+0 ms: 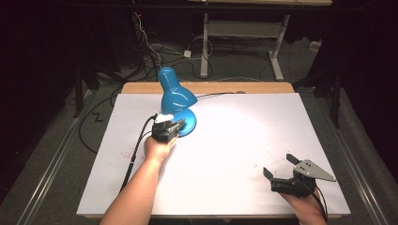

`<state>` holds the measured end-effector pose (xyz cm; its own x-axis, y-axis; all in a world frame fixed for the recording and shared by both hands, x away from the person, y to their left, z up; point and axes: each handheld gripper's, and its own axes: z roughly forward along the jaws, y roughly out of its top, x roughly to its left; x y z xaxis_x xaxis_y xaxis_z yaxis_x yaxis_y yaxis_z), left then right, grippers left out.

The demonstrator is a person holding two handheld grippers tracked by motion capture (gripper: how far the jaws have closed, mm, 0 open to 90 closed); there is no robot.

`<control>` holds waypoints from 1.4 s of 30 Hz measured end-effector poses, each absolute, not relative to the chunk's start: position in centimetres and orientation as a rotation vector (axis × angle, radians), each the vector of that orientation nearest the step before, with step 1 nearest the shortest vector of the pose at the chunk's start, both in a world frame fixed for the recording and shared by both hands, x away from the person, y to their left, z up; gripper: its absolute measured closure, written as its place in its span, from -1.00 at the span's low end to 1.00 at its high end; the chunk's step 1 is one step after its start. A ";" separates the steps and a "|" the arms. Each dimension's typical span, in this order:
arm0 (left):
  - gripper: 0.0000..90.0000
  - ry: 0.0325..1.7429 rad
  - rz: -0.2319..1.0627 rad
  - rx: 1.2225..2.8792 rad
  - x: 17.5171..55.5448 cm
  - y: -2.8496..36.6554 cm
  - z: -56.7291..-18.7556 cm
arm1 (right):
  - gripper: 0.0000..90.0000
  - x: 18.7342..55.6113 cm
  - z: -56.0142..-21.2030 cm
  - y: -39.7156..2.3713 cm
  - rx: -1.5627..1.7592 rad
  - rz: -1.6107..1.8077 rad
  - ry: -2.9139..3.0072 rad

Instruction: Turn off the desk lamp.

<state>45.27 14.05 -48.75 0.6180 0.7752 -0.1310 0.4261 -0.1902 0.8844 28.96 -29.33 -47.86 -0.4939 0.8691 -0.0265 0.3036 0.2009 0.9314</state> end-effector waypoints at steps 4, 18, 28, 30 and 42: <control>0.96 0.979 0.423 1.823 45.5 14.1 -48.8 | -1.00 28.9 -47.9 -29.3 1.097 1.283 1.912; 0.96 1.028 0.376 1.800 46.0 14.5 -48.9 | -1.00 28.9 -48.0 -29.2 1.102 1.287 1.912; 0.96 1.054 0.364 1.808 46.2 14.5 -49.0 | -1.00 28.8 -47.9 -29.3 1.101 1.290 1.907; 0.96 1.074 0.357 1.813 46.4 14.5 -49.0 | -1.00 28.8 -47.9 -29.4 1.103 1.292 1.905; 0.96 1.073 0.353 1.819 46.4 14.5 -49.1 | -1.00 28.7 -47.8 -29.5 1.102 1.291 1.901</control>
<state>46.43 14.53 -49.07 0.5716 0.7942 -0.2062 0.5168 -0.1533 0.8423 28.68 -29.50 -47.84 -0.4872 0.8732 -0.0162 0.3072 0.1887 0.9328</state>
